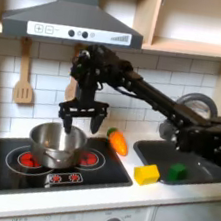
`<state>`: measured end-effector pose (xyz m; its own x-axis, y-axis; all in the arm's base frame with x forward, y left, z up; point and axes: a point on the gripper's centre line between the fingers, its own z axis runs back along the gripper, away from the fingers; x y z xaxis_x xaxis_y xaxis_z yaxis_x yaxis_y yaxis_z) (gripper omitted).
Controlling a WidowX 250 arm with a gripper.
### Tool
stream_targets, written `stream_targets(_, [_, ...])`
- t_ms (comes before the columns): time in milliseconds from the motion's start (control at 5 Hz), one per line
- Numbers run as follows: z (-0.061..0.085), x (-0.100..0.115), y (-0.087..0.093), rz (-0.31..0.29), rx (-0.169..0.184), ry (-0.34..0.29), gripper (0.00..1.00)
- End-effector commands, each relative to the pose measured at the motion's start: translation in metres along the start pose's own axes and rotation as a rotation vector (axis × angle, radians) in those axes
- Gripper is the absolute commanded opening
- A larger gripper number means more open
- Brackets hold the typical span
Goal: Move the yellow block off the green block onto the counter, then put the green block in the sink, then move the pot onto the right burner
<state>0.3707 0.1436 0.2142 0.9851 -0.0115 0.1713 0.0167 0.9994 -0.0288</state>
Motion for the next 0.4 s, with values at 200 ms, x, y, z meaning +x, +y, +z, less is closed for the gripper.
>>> stream_targets(200, [-0.022,0.0038,0.0348,0.048,-0.005,0.068,1.0])
